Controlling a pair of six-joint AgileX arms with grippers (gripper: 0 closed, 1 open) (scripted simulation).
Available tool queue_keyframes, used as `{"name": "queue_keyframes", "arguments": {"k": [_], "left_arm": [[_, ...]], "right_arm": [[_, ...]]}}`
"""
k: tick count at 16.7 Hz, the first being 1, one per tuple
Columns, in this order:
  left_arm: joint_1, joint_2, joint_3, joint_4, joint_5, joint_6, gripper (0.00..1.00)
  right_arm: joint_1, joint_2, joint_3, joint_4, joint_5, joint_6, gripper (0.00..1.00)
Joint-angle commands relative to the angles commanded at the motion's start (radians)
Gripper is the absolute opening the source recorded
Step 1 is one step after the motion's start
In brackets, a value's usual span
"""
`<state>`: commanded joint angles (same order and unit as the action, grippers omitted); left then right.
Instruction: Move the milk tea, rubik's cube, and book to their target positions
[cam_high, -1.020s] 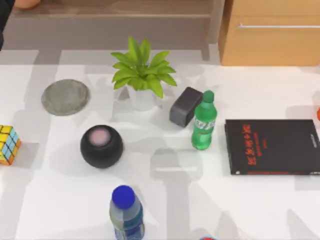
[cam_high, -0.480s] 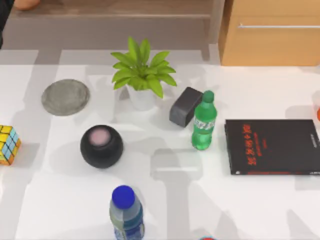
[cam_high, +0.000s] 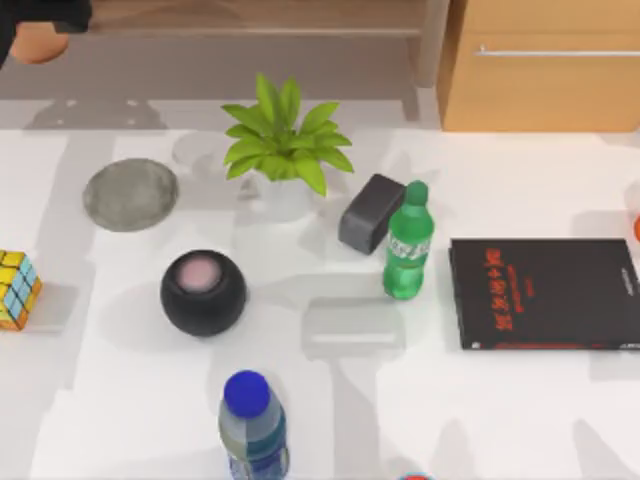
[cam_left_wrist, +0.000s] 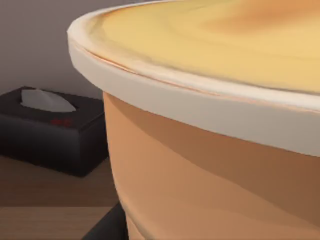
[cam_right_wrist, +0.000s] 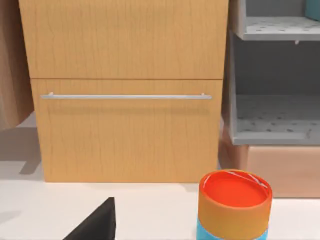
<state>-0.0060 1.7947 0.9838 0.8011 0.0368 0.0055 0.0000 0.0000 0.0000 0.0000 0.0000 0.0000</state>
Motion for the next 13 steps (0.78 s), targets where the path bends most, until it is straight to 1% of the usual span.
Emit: {"name": "queue_keyframes", "arguments": {"k": [7, 10, 13], "left_arm": [[-0.006, -0.025, -0.025, 0.024, 0.002, 0.001, 0.00], [-0.004, -0.034, -0.050, 0.123, -0.009, -0.011, 0.00], [-0.002, -0.018, -0.109, 0.282, -0.053, -0.028, 0.00]], "right_arm": [[0.000, 0.000, 0.000, 0.000, 0.000, 0.000, 1.00], [0.000, 0.000, 0.000, 0.000, 0.000, 0.000, 1.00], [0.000, 0.000, 0.000, 0.000, 0.000, 0.000, 1.00]]}}
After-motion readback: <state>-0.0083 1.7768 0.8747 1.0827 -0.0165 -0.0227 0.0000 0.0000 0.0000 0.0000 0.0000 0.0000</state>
